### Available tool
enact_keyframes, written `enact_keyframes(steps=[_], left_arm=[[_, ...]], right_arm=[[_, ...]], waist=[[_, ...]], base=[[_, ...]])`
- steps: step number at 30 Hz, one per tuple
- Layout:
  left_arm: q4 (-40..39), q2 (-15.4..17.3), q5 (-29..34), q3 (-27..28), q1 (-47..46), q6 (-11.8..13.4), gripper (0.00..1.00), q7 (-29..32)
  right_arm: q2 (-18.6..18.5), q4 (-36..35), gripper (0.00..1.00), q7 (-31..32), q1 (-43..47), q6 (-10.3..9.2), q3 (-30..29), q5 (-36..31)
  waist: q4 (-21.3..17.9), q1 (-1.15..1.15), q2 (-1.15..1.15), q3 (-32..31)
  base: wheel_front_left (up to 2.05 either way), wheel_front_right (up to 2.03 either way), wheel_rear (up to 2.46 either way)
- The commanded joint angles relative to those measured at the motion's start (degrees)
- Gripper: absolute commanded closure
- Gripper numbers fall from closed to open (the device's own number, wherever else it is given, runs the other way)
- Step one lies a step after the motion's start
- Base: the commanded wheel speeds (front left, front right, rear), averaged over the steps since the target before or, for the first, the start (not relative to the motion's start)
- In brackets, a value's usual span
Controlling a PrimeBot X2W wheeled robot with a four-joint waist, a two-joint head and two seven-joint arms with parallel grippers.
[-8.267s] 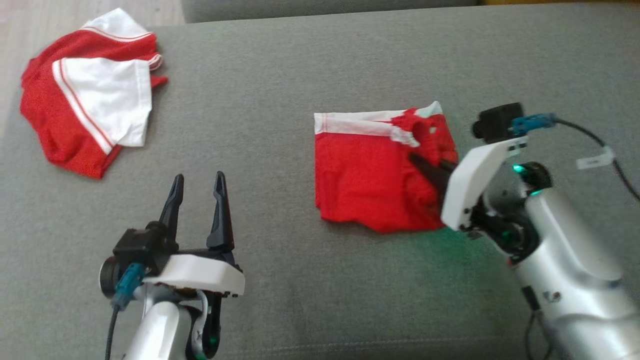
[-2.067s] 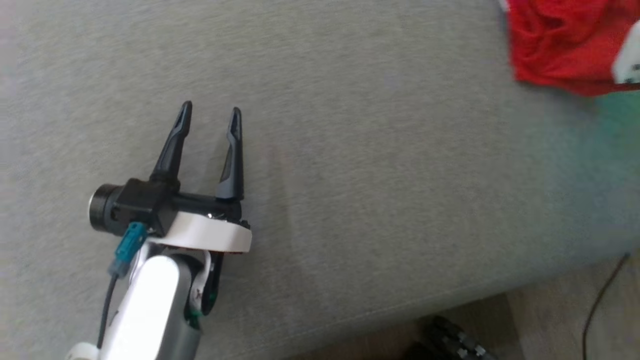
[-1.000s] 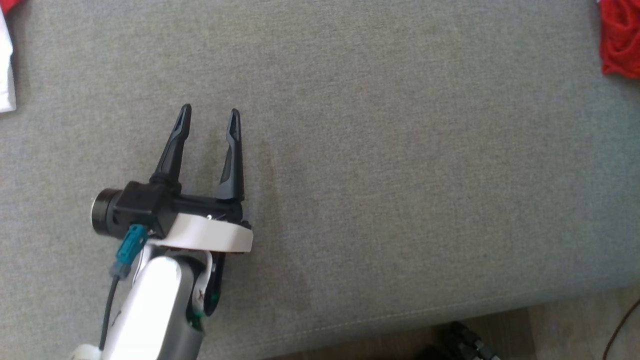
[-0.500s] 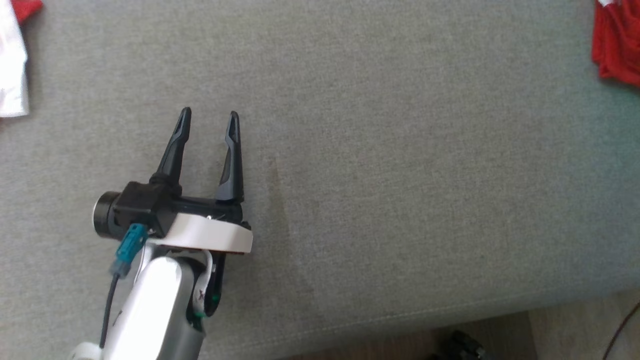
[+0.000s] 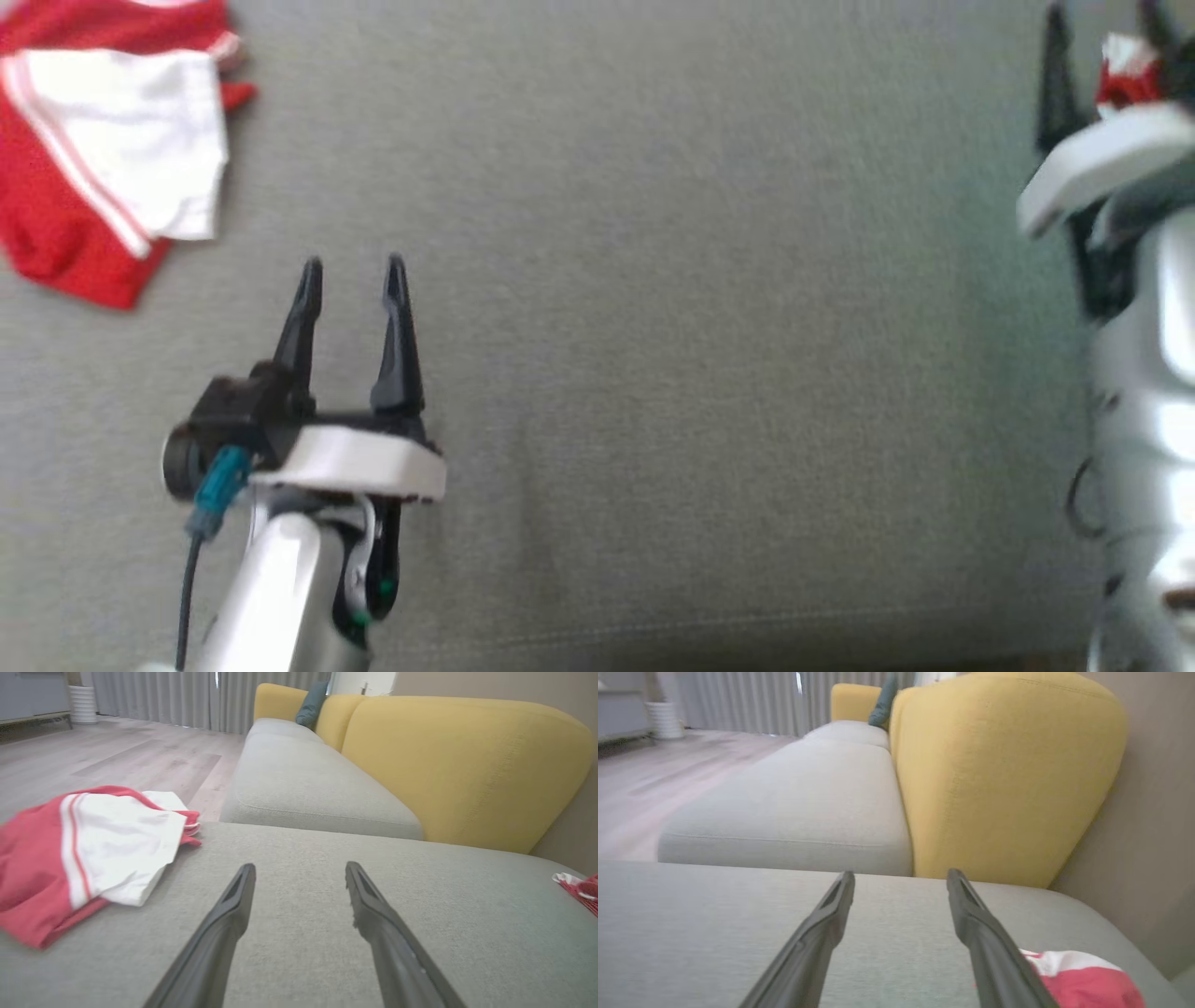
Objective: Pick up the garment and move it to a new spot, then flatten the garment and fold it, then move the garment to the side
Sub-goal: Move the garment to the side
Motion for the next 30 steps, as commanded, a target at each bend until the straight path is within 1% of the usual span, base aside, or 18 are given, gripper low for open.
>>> enact_keyframes(steps=[1, 6, 11, 13, 14, 17, 21, 25, 30], left_arm=[[-1.39, 0.10, -0.33, 2.25, 0.17, 0.36, 0.00, -0.32], [-0.01, -0.49, -0.41, 3.80, 3.35, 0.43, 0.00, -0.32], [1.10, -0.73, -0.04, 4.74, 6.87, -0.12, 0.00, -0.33], [1.36, -0.80, 0.15, 4.98, 8.03, -0.34, 0.00, -0.33], [1.64, -0.86, 0.28, 5.17, 9.14, -0.64, 0.00, -0.33], [2.05, -0.91, 0.45, 5.59, 10.72, -0.93, 0.00, -0.33], [2.40, -1.02, 0.28, 6.21, 12.66, -1.04, 0.00, -0.33], [2.57, -1.14, 0.13, 6.33, 13.69, -1.19, 0.00, -0.33], [2.76, -1.26, 0.10, 6.12, 13.81, -1.33, 0.00, -0.33]], right_arm=[[0.61, -3.04, 0.00, -1.16, 0.70, 0.37, 1.09, 0.98], [4.59, -8.76, 0.00, -3.56, 9.67, 0.37, 3.23, 5.94], [6.68, -15.41, 0.00, -4.80, 19.50, 0.37, 5.71, 8.45], [7.02, -18.13, 0.00, -4.94, 23.29, 0.37, 6.15, 9.31], [7.16, -20.78, 0.00, -5.09, 26.97, 0.37, 6.52, 9.94], [7.19, -24.10, 0.00, -5.79, 32.30, 0.37, 8.39, 13.37], [7.21, -27.68, 0.00, -7.31, 38.31, 0.37, 9.26, 13.58], [7.21, -29.54, 0.00, -7.75, 41.66, 0.37, 9.20, 14.26], [7.22, -30.65, 0.00, -7.81, 43.20, 0.37, 9.14, 14.85]], waist=[[2.96, 0.00, 0.00, -3.66], [5.39, 0.00, 0.00, -8.31], [6.81, 0.00, 0.00, -12.23], [7.23, 0.00, 0.00, -13.47], [7.50, 0.00, 0.00, -14.60], [7.62, 0.00, 0.00, -15.92], [7.28, 0.00, 0.00, -17.19], [6.78, 0.00, 0.00, -17.66], [6.40, 0.00, 0.00, -18.04]], base=[[0.00, 0.00, 0.00], [0.00, 0.00, 0.00], [0.00, 0.00, 0.00], [0.00, 0.00, 0.00], [0.00, 0.00, 0.00], [0.00, 0.00, 0.00], [0.00, 0.00, 0.00], [0.00, 0.00, 0.00], [0.00, 0.00, 0.00]])
